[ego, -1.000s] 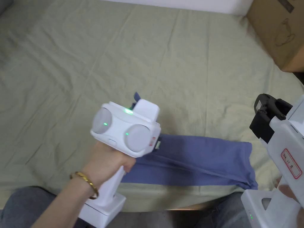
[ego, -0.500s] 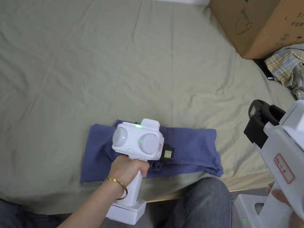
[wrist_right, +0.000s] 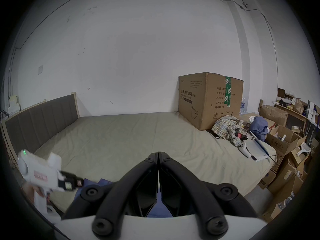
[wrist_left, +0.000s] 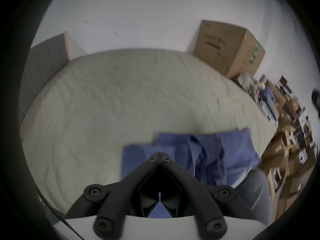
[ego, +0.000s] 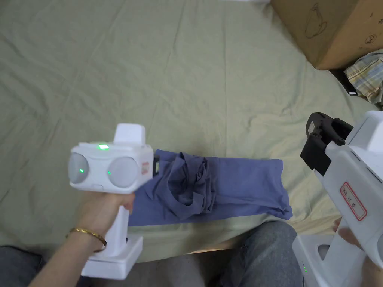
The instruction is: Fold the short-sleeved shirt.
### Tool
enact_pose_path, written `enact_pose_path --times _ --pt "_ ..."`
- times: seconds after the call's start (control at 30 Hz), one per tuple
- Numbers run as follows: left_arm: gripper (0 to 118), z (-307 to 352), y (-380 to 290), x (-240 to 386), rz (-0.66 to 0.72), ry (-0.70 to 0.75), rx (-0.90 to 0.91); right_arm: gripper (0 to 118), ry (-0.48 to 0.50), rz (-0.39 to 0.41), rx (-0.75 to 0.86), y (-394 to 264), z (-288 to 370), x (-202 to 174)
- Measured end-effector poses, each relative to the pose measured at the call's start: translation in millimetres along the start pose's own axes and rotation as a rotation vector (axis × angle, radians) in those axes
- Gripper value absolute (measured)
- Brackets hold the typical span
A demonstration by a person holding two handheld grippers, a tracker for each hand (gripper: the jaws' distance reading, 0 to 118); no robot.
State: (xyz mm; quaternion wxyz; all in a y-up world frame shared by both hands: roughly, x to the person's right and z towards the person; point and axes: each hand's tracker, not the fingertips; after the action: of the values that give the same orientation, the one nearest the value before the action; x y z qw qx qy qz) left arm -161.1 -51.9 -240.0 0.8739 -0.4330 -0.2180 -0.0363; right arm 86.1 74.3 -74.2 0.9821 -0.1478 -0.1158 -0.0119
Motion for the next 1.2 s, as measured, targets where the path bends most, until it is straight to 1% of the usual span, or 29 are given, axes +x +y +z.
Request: enact_pose_path --times 0.07,0.2,0.23,0.37,0.5,0.57,0.6,0.63,0.67,0.7,0.77,0.8,0.83,0.87,0.9,0.93,0.97,1.0,1.07,1.13,1.2 --pt "0 -10.2 -12.9 19.2 -0.048 -0.015 -0.048 0 0.0 -0.001 -0.003 -0.4 0.0 -1.0" --pt "0 -39.6 -33.1 52.8 -0.052 -0.104 -0.131 0 -0.017 0.001 -0.011 0.0 6.4 3.4" --pt "0 -43.6 -36.3 62.6 -0.065 -0.093 -0.128 0 -0.023 -0.002 -0.013 0.1 7.9 5.4" --pt "0 -63.3 -41.5 91.0 -0.248 -0.001 -0.11 0 -0.057 0.003 -0.022 -0.4 14.2 12.9" --pt "0 -57.3 -36.7 112.6 -0.331 0.07 -0.104 0 -0.075 0.008 -0.037 -4.9 15.0 17.5" --pt "0 -53.0 -35.6 116.4 -0.377 0.056 -0.064 0 -0.076 0.007 -0.039 -5.0 15.3 16.7" --pt "0 -47.8 -31.3 115.7 -0.356 0.01 -0.044 0 -0.074 0.006 -0.037 -4.9 15.3 16.0" --pt "0 -40.6 -23.9 111.9 -0.297 -0.082 -0.029 0 -0.071 0.007 -0.035 -3.6 15.2 14.6" --pt "0 -33.0 -13.2 106.3 -0.203 -0.2 -0.036 0 -0.066 0.008 -0.033 -1.9 15.0 12.8" --pt "0 -22.9 -2.7 101.2 -0.15 -0.22 -0.033 0 -0.062 0.009 -0.029 -0.5 14.4 11.3" --pt "0 -8.1 13.8 87.3 -0.134 -0.193 0.064 0 -0.053 0.014 -0.02 2.0 13.9 9.0" --pt "2 -0.5 23.8 75.1 -0.11 -0.189 0.102 0 -0.048 0.014 -0.013 3.8 14.5 7.3" --pt "10 14.3 34.8 65.4 -0.067 -0.197 0.123 0 -0.042 0.014 -0.007 5.3 15.1 5.8" --pt "24 22.0 45.2 46.6 0.011 -0.214 0.141 0 -0.035 0.014 -0.002 7.4 16.0 3.0" --pt "56 29.0 54.2 25.7 0.093 -0.252 0.143 0 -0.03 0.016 0.002 8.7 15.6 0.8" --pt "80 32.9 59.9 9.4 0.139 -0.261 0.14 0 -0.027 0.018 0.004 9.6 14.9 -0.9" --pt "102 26.4 63.0 -10.8 0.172 -0.272 0.128 0 -0.023 0.022 0.005 10.3 13.6 -2.9" --pt "118 28.3 65.1 -31.0 0.179 -0.287 0.126 0 -0.02 0.024 0.005 7.5 10.0 0.5" --pt "118 28.5 63.0 -62.7 0.185 -0.298 0.118 0 -0.009 0.022 0.004 8.0 7.7 -1.4" --pt "118 20.8 55.7 -95.6 0.229 -0.349 0.073 0 -0.002 0.023 0.003 7.9 5.0 -4.5" --pt "118 8.8 42.9 -128.9 0.329 -0.424 -0.01 0 0.008 0.03 -0.001 8.6 2.4 -8.2"
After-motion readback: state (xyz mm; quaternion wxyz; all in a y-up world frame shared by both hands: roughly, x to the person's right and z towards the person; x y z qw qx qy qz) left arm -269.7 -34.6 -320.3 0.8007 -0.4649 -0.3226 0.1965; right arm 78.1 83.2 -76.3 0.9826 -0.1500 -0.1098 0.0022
